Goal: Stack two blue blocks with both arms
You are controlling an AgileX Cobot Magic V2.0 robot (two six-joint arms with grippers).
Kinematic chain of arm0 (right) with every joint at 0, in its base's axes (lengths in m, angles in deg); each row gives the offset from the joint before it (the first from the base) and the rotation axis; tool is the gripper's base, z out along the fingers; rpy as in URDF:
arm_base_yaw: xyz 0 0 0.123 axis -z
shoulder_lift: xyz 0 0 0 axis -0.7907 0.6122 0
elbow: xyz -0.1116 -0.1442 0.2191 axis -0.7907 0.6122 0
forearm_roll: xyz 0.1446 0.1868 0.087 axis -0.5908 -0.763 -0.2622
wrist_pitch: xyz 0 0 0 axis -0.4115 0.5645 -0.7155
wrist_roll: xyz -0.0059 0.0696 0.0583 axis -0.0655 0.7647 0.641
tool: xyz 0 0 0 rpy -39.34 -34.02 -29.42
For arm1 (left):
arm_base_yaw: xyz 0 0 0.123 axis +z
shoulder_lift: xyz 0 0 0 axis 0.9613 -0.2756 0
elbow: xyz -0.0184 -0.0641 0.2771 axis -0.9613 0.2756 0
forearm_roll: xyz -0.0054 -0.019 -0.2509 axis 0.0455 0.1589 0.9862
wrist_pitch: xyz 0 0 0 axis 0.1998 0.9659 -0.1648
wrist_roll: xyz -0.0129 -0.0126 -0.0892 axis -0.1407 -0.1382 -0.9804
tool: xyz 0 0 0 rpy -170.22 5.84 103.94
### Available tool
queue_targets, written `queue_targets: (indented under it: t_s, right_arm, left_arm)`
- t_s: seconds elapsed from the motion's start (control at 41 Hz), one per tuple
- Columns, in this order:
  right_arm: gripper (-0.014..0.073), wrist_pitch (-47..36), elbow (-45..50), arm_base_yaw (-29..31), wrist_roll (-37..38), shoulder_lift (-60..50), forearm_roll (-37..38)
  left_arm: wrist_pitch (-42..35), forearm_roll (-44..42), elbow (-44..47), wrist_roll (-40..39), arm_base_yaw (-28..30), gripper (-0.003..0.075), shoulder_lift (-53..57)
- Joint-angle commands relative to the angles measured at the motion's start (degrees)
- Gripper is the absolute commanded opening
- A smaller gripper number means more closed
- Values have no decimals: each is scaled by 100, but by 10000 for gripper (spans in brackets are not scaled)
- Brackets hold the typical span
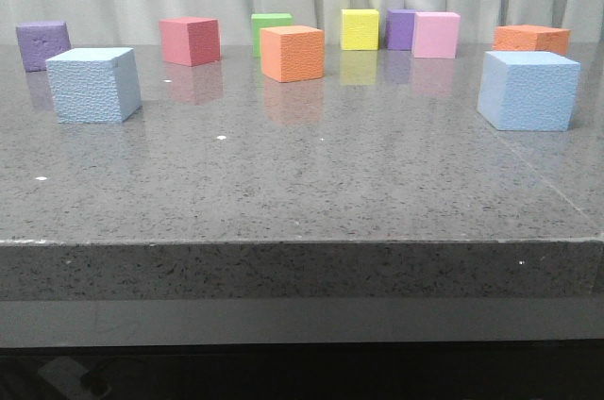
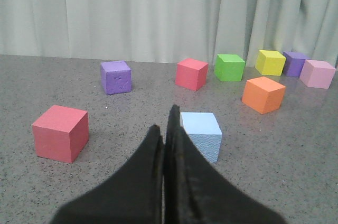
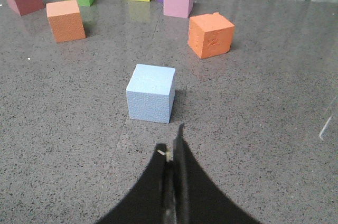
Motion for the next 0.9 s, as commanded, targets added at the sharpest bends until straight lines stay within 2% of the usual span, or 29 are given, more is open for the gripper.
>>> queue_targets:
  t_s: [0.0, 0.317, 0.39, 0.439, 0.537, 0.585, 0.634, 0.707, 0.878]
  right_arm:
    - [-124, -391, -137, 21, -56, 154, -66]
    - [-113, -403, -137, 21, -56, 167, -72]
    - [-22, -441, -137, 21, -43, 167, -72]
    - [85, -468, -137, 21, -43, 167, -72]
    - [337, -490, -137, 21, -43, 167, -72]
    - [411, -484, -137, 21, -43, 167, -72]
    - [447, -484, -137, 21, -43, 167, -72]
    - [452, -484, -137, 21, -43, 167, -72]
    - [453, -484, -137, 21, -43, 167, -72]
  left_arm:
    - [-426, 26, -145, -35, -42, -20, -159]
    - [-509, 13, -145, -35, -42, -20, -162]
    - [-512, 13, -145, -35, -42, -3, -162]
    - [-512, -38, -145, -35, -42, 59, -162]
    - [-477, -495, -145, -35, -42, 258, -162]
    - [-456, -611, -145, -35, -42, 370, -162]
    - [-456, -634, -145, -35, -42, 463, -162]
    - [-456, -634, -145, -35, -42, 507, -162]
    - [-456, -634, -145, -35, -42, 465, -162]
